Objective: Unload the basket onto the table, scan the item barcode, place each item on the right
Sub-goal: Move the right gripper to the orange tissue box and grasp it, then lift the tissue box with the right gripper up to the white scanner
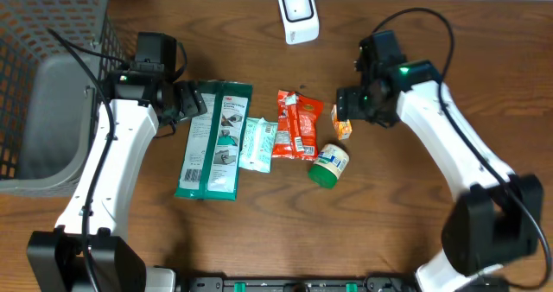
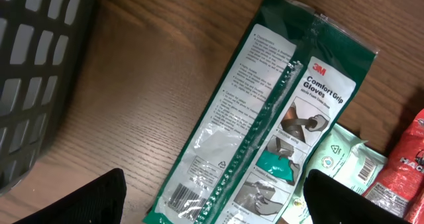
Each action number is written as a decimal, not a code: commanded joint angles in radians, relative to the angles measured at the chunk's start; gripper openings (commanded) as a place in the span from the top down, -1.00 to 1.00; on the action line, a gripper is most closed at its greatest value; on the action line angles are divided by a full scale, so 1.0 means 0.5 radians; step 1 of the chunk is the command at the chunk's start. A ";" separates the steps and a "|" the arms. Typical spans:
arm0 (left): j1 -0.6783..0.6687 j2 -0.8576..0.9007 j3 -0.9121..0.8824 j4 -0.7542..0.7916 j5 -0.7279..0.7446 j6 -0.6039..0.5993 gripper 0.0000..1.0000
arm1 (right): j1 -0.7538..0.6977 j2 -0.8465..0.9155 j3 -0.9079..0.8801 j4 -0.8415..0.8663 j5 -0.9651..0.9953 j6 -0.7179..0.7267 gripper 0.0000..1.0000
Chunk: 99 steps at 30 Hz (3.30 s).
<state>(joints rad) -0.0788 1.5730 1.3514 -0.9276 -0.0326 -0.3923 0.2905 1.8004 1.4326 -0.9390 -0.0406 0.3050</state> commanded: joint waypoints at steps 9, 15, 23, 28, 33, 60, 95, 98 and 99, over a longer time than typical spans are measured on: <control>0.008 -0.008 0.035 -0.006 -0.027 0.011 -0.72 | 0.003 0.397 0.011 0.182 -0.006 -0.005 -0.29; 0.008 -0.008 0.035 -0.006 -0.026 0.011 -0.72 | 0.008 0.436 0.012 0.220 -0.003 -0.082 0.46; 0.008 -0.008 0.035 -0.006 -0.026 0.011 -0.72 | -0.078 0.401 0.027 0.197 0.117 -0.082 0.53; 0.008 -0.008 0.035 -0.006 -0.026 0.011 -0.72 | -0.183 0.401 0.025 0.132 0.120 -0.164 0.51; 0.008 -0.008 0.035 -0.006 -0.026 0.011 -0.72 | -0.295 0.401 0.027 0.078 0.114 -0.172 0.18; 0.008 -0.008 0.035 -0.006 -0.026 0.011 -0.72 | -0.097 0.375 0.148 -0.134 0.479 -0.130 -0.08; 0.008 -0.008 0.035 -0.006 -0.027 0.011 -0.72 | 0.042 0.218 0.050 -0.111 0.762 -0.166 0.98; 0.008 -0.008 0.035 -0.006 -0.026 0.011 -0.72 | 0.051 0.109 0.153 -0.166 0.632 -0.164 0.98; 0.008 -0.008 0.035 -0.006 -0.027 0.011 -0.72 | 0.050 0.068 0.180 -0.167 0.561 -0.163 0.98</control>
<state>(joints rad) -0.0788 1.5730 1.3514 -0.9276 -0.0326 -0.3923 0.3031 1.9312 1.4567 -1.0157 0.3256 0.2394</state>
